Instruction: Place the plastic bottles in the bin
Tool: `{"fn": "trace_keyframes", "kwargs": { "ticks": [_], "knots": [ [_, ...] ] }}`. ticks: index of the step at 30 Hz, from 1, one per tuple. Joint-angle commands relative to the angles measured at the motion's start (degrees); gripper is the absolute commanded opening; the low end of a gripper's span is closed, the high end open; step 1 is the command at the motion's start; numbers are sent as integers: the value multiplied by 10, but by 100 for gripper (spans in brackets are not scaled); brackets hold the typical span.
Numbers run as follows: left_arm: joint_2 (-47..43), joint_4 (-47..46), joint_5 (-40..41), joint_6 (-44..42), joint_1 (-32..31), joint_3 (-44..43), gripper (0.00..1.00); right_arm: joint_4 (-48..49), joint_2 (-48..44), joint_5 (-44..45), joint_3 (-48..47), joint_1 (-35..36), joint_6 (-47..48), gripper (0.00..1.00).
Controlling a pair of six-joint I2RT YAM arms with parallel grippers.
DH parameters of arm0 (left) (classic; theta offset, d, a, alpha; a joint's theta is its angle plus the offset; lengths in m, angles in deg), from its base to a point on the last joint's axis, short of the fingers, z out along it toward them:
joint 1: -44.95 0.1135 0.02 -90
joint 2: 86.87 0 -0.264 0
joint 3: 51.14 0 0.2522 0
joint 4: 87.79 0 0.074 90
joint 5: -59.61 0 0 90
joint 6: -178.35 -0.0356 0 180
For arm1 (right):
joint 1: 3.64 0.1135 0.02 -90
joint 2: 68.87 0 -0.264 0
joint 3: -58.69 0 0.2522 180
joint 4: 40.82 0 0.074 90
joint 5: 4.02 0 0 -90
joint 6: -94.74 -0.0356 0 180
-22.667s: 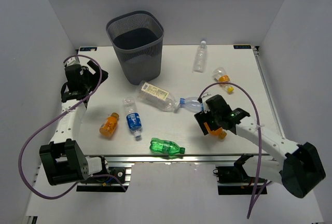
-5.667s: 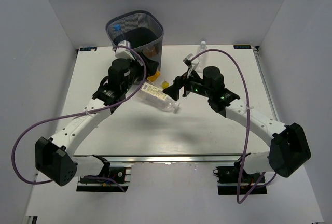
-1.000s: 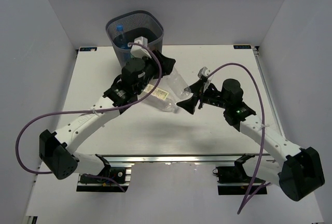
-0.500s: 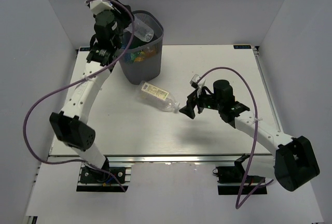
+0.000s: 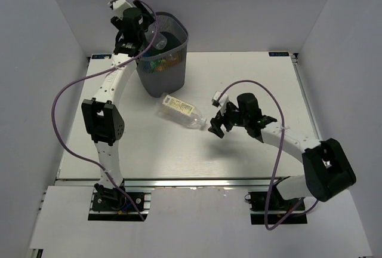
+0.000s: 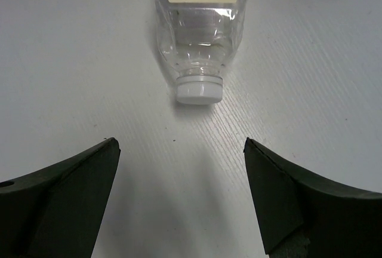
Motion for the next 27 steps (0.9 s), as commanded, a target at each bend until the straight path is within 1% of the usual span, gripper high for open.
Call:
{"fn": "trace_keyframes", "kwargs": {
  "ticks": [1, 3, 7, 11, 13, 15, 18, 20, 21, 23, 24, 25, 26, 27],
  "knots": [
    [-48, -26, 17, -4, 1, 21, 98, 34, 31, 2, -32, 1, 35, 89],
    [-56, -21, 15, -10, 1, 22, 98, 44, 66, -3, -37, 0, 48, 89],
    [-59, 7, 13, -42, 2, -15, 98, 34, 135, -18, -88, 0, 56, 89],
    [-50, 35, 8, -57, 3, -85, 98, 45, 183, -31, -122, 0, 45, 89],
    [-60, 39, -4, -60, 3, -93, 98, 59, 205, -40, -132, 0, 42, 89],
    [-85, 32, -26, -64, 3, -73, 98, 48, 231, -47, -158, 0, 39, 89],
    [-114, 28, -42, -63, 3, -37, 98, 29, 266, -64, -191, 0, 28, 89],
    [-150, 42, -45, -60, 3, -15, 98, 15, 280, -68, -209, 0, 23, 84],
    [-169, 42, -44, -54, 3, 29, 98, 14, 288, -72, -216, 0, 17, 81],
    [-237, 16, -43, -53, 2, 95, 98, 12, 293, -75, -218, 0, 13, 75],
    [-264, 6, -42, -50, 3, 131, 98, 7, 293, -77, -220, 0, 13, 67],
    [-292, -14, -42, -49, 2, 204, 98, 4, 292, -79, -218, 0, 15, 62],
    [-351, -21, -31, -45, 3, 242, 98, 5, 290, -87, -216, 0, 15, 58],
    [-381, -39, -23, -34, 3, 280, 98, 5, 290, -90, -212, 0, 15, 56]
  ]
}}
